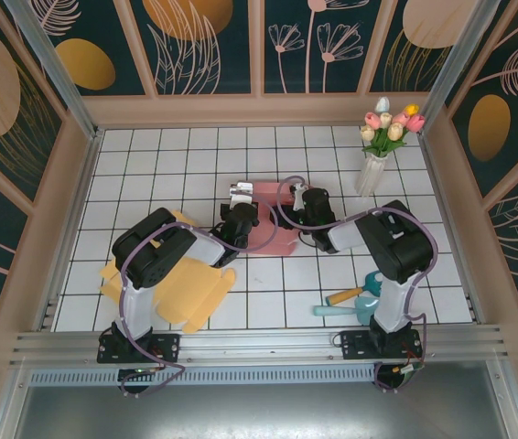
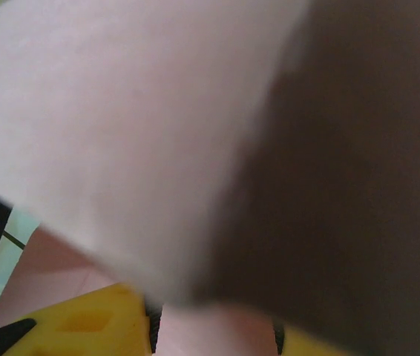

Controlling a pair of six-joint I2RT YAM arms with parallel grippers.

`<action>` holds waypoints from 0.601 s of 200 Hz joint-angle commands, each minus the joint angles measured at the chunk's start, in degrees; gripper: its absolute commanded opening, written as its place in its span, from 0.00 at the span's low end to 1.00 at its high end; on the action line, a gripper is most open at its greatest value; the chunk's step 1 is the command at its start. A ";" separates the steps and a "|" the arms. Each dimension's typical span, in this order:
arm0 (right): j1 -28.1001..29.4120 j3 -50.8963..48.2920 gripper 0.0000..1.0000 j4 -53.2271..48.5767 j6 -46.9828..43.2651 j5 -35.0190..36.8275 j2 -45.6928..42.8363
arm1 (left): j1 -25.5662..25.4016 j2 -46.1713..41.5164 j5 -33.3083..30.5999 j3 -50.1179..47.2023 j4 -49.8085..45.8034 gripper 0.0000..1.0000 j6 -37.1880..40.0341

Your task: Fold the paper box

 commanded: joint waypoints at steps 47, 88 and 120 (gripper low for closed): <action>1.20 1.63 0.47 -20.94 -13.44 7.06 -13.40 | -0.20 1.77 0.46 0.05 -3.62 0.00 1.35; 4.58 4.18 0.48 -36.43 -17.32 17.79 -27.15 | -0.20 1.95 0.23 0.55 -4.47 0.00 1.15; 4.02 10.43 0.51 -43.41 -20.26 35.17 -31.76 | -0.15 1.78 0.56 0.20 -4.06 0.00 1.26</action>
